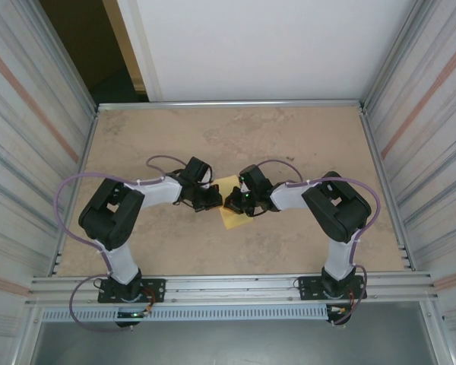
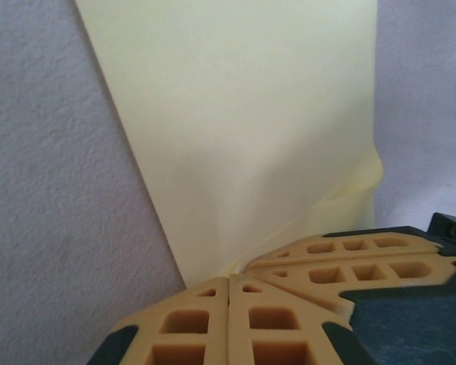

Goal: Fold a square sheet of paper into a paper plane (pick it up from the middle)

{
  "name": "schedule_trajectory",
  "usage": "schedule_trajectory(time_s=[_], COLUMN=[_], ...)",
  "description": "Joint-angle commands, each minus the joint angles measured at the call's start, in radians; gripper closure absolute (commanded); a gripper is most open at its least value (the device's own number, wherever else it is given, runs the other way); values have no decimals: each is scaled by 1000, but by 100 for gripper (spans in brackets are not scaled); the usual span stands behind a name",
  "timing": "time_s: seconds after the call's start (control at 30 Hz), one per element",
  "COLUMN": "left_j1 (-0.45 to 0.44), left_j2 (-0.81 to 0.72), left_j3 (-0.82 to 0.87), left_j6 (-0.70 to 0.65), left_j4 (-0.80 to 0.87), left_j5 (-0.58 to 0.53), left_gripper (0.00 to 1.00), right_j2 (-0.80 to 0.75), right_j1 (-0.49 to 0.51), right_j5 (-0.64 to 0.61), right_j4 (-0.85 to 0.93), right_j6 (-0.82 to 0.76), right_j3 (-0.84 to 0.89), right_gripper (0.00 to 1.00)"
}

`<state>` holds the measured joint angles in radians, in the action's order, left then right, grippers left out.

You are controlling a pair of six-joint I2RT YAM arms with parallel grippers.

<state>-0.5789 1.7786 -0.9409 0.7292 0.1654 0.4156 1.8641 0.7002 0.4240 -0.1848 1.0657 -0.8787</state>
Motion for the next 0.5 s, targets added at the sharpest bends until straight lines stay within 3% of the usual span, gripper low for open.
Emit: schedule_trajectory(time_s=[0.0, 0.27, 0.47], left_j1=[-15, -15, -15], left_j2=[18, 33, 44], left_j3=[-17, -26, -29], left_j6=[-30, -43, -54], left_j4=[50, 88, 102], left_j5=[-24, -50, -61], left_gripper=[100, 100, 100], right_j2=[28, -37, -150], right_j1=[-3, -15, -37], right_j5=[-4, 35, 8], right_j4=[31, -1, 66], right_j6=[13, 9, -67], right_j3=[23, 5, -2], right_gripper=[100, 99, 91])
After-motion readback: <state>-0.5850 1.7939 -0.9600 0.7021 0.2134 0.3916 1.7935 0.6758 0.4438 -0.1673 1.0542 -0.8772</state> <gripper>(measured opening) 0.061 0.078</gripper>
